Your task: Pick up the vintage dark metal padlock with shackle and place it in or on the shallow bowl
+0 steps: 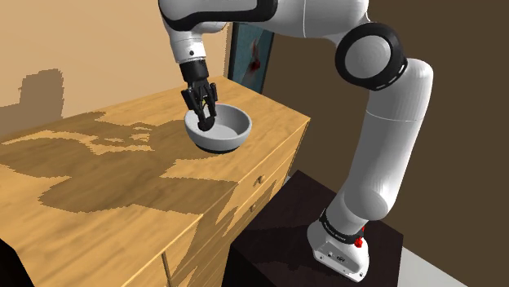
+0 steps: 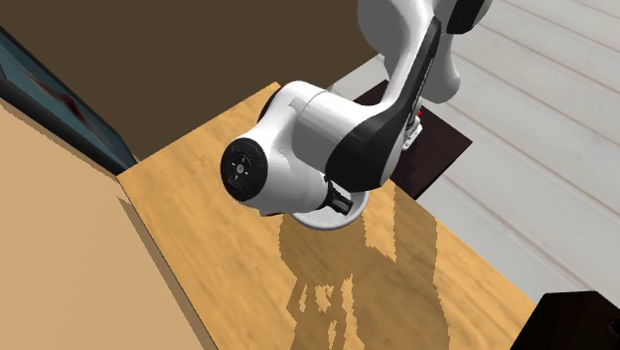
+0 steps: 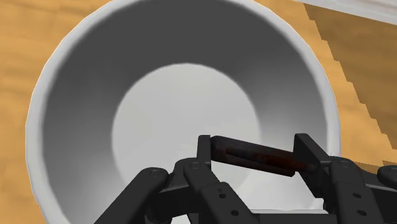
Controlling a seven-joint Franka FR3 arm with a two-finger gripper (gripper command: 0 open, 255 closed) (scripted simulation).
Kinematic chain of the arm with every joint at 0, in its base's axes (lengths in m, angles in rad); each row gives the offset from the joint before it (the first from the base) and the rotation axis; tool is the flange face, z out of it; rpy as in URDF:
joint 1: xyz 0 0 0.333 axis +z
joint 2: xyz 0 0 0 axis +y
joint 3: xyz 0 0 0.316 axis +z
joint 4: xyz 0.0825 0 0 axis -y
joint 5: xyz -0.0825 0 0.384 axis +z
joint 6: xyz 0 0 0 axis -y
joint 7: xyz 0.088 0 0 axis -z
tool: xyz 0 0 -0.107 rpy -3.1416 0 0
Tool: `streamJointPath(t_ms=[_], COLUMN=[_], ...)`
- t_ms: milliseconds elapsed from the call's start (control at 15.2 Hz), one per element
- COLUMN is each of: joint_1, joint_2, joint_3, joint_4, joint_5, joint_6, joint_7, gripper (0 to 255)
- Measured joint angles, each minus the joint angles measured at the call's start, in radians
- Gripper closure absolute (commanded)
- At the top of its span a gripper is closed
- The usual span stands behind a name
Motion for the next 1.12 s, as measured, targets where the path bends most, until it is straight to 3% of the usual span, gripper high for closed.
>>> streamJointPath(t_ms=[1122], joint_1=[0.013], joint_2=[0.042], joint_3=[0.006], joint_4=[0.286], joint_5=[0.002], joint_6=[-0.243], joint_7=[0.036], gripper=[255])
